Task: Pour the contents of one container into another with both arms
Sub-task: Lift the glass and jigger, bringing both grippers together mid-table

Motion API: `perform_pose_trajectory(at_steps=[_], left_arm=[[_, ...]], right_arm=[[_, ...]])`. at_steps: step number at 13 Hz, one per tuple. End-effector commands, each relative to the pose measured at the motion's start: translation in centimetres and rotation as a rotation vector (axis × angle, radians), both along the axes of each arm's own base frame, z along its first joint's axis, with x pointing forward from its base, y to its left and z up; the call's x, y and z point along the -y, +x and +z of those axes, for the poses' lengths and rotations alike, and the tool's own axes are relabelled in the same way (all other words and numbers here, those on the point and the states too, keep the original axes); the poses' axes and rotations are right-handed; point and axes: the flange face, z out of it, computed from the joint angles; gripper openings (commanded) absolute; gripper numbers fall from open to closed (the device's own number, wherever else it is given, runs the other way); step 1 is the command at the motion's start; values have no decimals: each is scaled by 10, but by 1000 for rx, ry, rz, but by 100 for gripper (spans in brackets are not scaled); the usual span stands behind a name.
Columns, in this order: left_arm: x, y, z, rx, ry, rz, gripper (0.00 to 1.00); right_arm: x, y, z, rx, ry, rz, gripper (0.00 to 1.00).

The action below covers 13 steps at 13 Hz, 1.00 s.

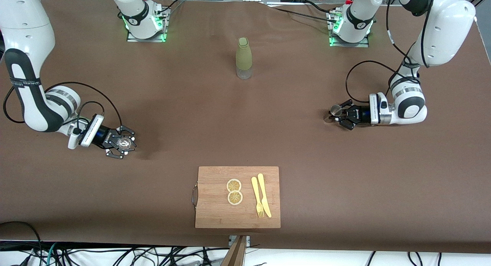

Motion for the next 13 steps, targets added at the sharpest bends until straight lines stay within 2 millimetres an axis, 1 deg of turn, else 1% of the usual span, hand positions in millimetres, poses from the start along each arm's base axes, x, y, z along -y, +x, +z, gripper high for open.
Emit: perform_pose_trajectory(at_steps=[1, 2, 3, 4, 5, 7, 9, 11, 12, 13], left_arm=[[40, 12, 6, 59, -61, -7, 0], [55, 14, 8, 54, -73, -6, 0], [77, 15, 10, 53, -96, -8, 0], [95, 20, 15, 67, -107, -22, 0], [111, 24, 18, 65, -102, -38, 0], [144, 28, 27, 46, -112, -43, 0], [173, 29, 33, 41, -125, -21, 0], [199, 33, 43, 32, -142, -18, 0], [210, 36, 50, 40, -140, -15, 0], [220, 37, 52, 46, -129, -19, 0]], right_arm=[[-13, 4, 25, 20, 26, -39, 16], [-13, 7, 31, 32, 26, -64, 16], [-16, 10, 38, 44, 20, -78, 16], [-26, 11, 46, 53, 17, -90, 16], [-31, 8, 49, 53, 5, -100, 16], [-51, 2, 53, 45, 3, -92, 16], [-73, -11, 50, 5, 27, -67, 16], [-88, -18, 56, -4, 34, -52, 16], [-98, -22, 62, -12, 41, -42, 16], [-107, -26, 66, -23, 47, -35, 16]])
